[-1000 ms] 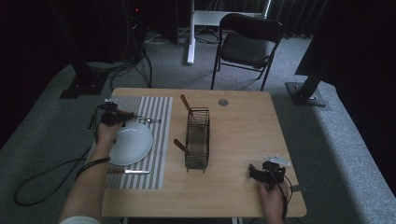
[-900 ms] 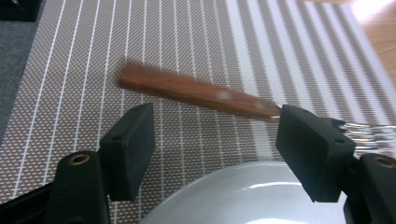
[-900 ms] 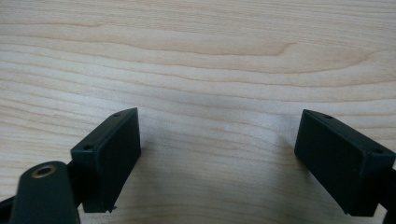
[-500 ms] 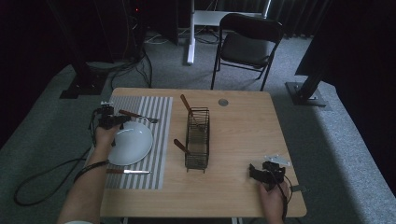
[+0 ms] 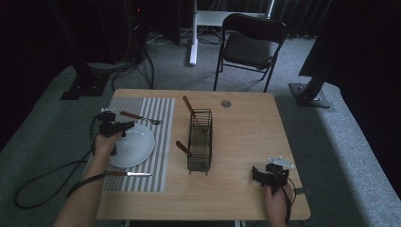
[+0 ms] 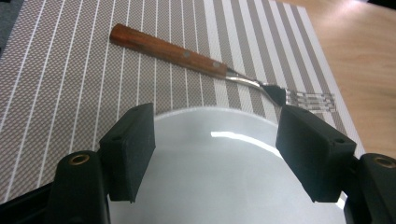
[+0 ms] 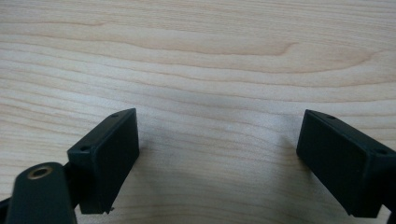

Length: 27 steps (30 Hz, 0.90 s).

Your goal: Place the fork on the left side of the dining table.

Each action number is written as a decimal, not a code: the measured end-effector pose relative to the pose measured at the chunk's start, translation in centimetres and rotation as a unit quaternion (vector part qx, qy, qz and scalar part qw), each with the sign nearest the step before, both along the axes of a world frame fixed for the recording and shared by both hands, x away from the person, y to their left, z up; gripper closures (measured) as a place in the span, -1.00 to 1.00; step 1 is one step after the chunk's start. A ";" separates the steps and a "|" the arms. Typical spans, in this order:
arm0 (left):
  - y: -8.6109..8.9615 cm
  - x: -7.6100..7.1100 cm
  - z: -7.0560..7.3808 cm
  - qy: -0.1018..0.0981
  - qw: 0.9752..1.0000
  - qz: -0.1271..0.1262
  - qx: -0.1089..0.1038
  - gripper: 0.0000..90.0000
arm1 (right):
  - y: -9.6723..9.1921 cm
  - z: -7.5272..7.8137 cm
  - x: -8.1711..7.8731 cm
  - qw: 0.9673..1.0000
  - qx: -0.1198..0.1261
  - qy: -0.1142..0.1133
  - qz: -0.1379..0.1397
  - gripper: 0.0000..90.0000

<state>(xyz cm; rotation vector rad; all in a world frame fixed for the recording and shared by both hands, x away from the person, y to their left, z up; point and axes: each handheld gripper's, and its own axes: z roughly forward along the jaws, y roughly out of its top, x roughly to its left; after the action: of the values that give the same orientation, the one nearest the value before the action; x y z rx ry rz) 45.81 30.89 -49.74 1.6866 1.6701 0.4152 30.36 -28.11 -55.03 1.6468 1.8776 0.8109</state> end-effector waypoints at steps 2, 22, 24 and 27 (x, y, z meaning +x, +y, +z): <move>0.0 -0.4 0.1 0.000 1.000 -0.001 0.004 -0.37 | 0.0 0.0 0.0 1.000 0.000 0.000 0.000 -0.72; -0.5 -5.2 0.5 -0.018 0.999 -0.030 -0.010 -0.37 | 0.0 0.0 0.0 1.000 0.000 0.000 0.000 -0.72; -0.6 -5.8 0.5 -0.020 0.999 -0.036 -0.003 -0.37 | 0.0 0.0 0.0 1.000 0.000 0.000 0.000 -0.72; -0.6 -6.6 0.3 -0.020 0.999 -0.043 -0.010 -0.37 | 0.0 0.0 0.0 1.000 0.000 0.000 0.000 -0.72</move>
<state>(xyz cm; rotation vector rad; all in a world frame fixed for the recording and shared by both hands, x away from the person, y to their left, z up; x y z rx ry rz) 39.25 30.30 -49.42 1.7177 1.5622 0.3874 30.36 -28.11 -55.04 1.6466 1.8776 0.8110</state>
